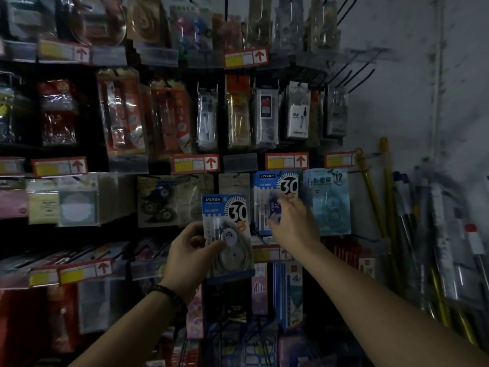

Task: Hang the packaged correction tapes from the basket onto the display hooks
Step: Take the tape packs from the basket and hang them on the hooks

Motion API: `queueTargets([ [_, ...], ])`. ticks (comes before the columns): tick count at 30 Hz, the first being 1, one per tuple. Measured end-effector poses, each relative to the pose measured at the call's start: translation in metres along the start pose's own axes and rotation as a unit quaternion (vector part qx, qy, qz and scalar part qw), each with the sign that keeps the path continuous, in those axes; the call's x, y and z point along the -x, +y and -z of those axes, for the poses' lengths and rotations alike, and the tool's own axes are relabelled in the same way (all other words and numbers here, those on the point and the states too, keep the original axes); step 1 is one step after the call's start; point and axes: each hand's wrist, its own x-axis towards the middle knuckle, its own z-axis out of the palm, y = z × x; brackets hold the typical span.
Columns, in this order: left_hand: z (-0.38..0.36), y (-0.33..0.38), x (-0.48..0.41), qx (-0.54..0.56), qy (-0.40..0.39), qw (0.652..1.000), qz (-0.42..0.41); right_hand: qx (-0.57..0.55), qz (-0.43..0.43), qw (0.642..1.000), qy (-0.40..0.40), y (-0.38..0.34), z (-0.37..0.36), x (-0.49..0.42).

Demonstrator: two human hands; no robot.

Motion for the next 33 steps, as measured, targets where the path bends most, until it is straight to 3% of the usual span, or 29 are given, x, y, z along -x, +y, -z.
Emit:
queueTargets([
  [3,-0.009,0.000,-0.005,0.007,-0.010,1.000,0.011,-0.008,0.030,0.999,0.009,-0.003,0.010,0.012],
  [6,-0.024,0.002,-0.011,0.018,-0.015,1.000,0.015,-0.089,0.086,0.992,0.031,-0.007,0.023,0.032],
  [10,-0.044,0.005,-0.015,0.075,-0.028,0.996,0.029,-0.171,0.114,0.979,0.003,-0.010,0.033,0.060],
  [14,-0.063,0.009,-0.016,0.124,-0.055,0.990,0.039,-0.154,0.125,0.980,0.020,-0.010,0.035,0.066],
  [18,-0.072,0.013,-0.015,0.081,-0.081,0.993,0.033,-0.170,0.097,0.980,0.026,-0.001,0.035,0.062],
  [22,-0.071,0.014,-0.014,-0.031,-0.080,0.996,-0.007,-0.160,0.047,0.985,0.040,0.016,0.028,0.055],
  [27,-0.060,0.013,-0.008,0.002,-0.090,0.995,0.043,-0.168,0.008,0.984,0.059,0.026,0.021,0.042],
  [33,-0.041,0.010,-0.012,-0.023,-0.082,0.996,0.038,-0.127,0.018,0.990,0.063,0.017,0.023,0.021],
])
